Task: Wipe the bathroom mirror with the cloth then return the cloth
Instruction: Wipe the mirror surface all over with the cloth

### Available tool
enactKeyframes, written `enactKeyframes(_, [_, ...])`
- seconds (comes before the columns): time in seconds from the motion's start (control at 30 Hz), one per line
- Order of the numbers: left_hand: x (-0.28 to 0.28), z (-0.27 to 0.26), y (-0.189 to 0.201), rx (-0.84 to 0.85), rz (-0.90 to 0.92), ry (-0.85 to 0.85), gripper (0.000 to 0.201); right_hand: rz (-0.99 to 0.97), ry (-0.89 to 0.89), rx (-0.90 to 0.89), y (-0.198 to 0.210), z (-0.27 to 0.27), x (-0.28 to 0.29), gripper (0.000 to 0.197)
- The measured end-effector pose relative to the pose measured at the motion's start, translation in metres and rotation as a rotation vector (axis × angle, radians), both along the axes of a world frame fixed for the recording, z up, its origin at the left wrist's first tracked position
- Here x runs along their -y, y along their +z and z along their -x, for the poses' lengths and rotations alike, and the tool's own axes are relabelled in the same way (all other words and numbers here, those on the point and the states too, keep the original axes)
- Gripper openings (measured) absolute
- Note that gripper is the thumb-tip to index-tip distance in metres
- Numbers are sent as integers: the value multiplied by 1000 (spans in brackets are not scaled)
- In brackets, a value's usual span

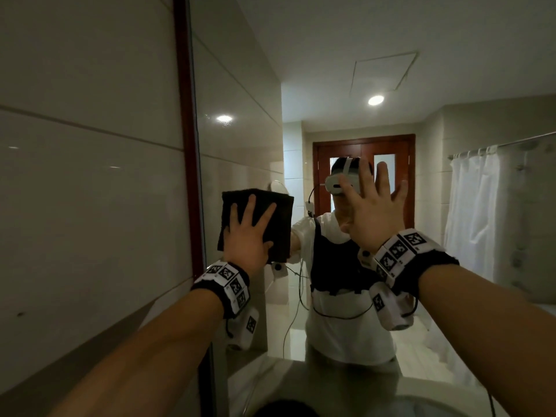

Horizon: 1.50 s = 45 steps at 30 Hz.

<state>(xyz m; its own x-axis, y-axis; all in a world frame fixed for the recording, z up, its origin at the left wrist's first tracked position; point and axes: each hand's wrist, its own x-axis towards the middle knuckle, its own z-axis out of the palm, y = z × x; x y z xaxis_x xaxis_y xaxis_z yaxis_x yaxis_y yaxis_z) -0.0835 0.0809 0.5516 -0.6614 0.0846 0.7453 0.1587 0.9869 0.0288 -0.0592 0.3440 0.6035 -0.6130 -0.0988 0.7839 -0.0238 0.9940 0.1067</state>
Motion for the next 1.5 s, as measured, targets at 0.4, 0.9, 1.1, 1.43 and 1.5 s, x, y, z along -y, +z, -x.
enactKeyframes(0.4, [52, 16, -2, -19, -82, -59, 95, -27, 34, -63, 15, 4, 26, 102])
enactKeyframes(0.9, [62, 23, 81, -22, -170, -70, 90, -21, 18, -62, 7, 14, 23, 110])
enactKeyframes(1.1, [51, 13, 56, -24, -180, -37, 89, -22, 20, -61, 7, 12, 25, 110])
enactKeyframes(1.43, [53, 15, 51, -1, -154, -9, 90, -24, 29, -67, 5, 17, 23, 110])
enactKeyframes(1.5, [52, 16, 69, -2, -193, -24, 89, -25, 27, -78, 4, 20, 23, 110])
